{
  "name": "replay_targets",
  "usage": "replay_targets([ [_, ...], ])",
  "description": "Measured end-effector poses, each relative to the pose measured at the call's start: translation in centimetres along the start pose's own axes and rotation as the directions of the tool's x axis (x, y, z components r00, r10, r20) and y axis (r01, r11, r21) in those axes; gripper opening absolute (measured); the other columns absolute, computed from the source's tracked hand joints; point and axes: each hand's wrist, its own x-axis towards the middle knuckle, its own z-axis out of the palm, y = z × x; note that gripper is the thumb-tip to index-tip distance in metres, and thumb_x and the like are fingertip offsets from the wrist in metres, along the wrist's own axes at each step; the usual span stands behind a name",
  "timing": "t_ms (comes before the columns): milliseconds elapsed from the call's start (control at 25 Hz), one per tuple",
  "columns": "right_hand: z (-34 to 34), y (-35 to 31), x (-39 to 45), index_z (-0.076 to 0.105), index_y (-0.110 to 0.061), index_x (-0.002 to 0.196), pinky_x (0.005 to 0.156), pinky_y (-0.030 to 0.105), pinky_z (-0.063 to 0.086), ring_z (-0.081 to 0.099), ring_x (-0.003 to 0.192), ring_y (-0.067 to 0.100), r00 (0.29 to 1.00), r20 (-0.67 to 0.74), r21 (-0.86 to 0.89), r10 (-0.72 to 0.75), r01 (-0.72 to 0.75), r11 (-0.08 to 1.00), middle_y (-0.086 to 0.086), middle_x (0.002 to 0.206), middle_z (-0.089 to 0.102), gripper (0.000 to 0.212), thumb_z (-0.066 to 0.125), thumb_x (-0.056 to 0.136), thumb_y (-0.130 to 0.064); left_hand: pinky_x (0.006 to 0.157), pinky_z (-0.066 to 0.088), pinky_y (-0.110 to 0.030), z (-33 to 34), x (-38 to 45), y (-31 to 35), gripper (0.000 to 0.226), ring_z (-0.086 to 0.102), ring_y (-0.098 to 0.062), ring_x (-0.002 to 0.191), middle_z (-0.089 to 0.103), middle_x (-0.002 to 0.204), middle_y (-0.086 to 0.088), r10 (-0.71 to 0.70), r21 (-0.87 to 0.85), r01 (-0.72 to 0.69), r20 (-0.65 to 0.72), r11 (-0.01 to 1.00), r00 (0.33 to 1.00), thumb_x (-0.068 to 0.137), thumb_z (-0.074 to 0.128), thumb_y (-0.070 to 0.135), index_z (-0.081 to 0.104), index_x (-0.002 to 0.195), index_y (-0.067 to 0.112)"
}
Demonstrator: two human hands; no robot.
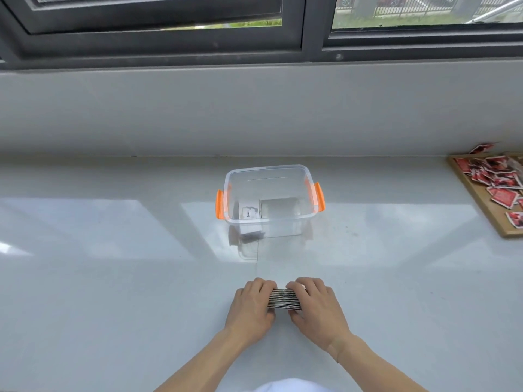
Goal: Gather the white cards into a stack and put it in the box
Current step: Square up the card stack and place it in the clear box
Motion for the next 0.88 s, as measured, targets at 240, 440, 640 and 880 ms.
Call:
replay_targets([
  [240, 0.0, -0.7, 0.6, 0.056, -0.029, 0.11, 0.072, 0.033, 0.05, 0.06, 0.093, 0.022, 1.0, -0.004, -0.048, -0.021, 0.021, 0.999, -0.012, 0.103, 0.063, 0.037, 0.069, 0.076, -0.036, 0.097, 0.035, -0.028, 0.3, 0.2, -0.7, 0.059, 0.047, -0.015, 0.117, 0.048, 0.127, 0.011, -0.034, -0.098, 0.03, -0.036, 0.995, 0.999, 0.075, 0.056, 0.025, 0.042, 0.132, 0.032],
  [440, 0.2, -0.5, 0.6, 0.052, -0.031, 0.112, 0.069, 0.033, 0.047, 0.055, 0.089, 0.022, 1.0, 0.011, -0.078, -0.024, 0.025, 0.997, -0.011, 0.102, 0.059, 0.034, 0.062, 0.081, -0.039, 0.117, 0.023, -0.028, -0.3, -2.1, -4.4, 0.082, 0.031, -0.014, 0.14, 0.036, 0.149, 0.004, -0.304, -0.435, 0.229, -0.11, 0.871, 0.946, 0.072, 0.06, 0.001, 0.033, 0.146, 0.022],
  [640, 0.2, -0.4, 0.9, 0.052, -0.03, 0.115, 0.072, 0.034, 0.047, 0.054, 0.091, 0.024, 0.999, 0.032, -0.085, -0.016, 0.019, 0.996, -0.01, 0.106, 0.06, 0.035, 0.06, 0.082, -0.04, 0.116, 0.028, -0.034, -1.6, -3.4, -5.1, 0.073, 0.03, -0.007, 0.139, 0.035, 0.152, 0.011, -0.577, -0.787, 0.323, -0.051, 0.525, 0.815, 0.079, 0.049, 0.002, 0.033, 0.147, 0.024],
  [880, 0.0, -0.8, 1.2, 0.051, -0.03, 0.116, 0.074, 0.035, 0.046, 0.05, 0.095, 0.023, 0.999, 0.03, -0.051, 0.018, -0.016, 0.999, -0.01, 0.108, 0.058, 0.037, 0.06, 0.082, -0.041, 0.095, 0.033, -0.008, -0.2, -1.1, 2.4, 0.087, 0.031, 0.019, 0.128, 0.03, 0.153, 0.019, -0.354, -0.938, 0.295, 0.217, 0.183, 0.91, 0.066, 0.044, 0.017, 0.025, 0.149, 0.03],
])
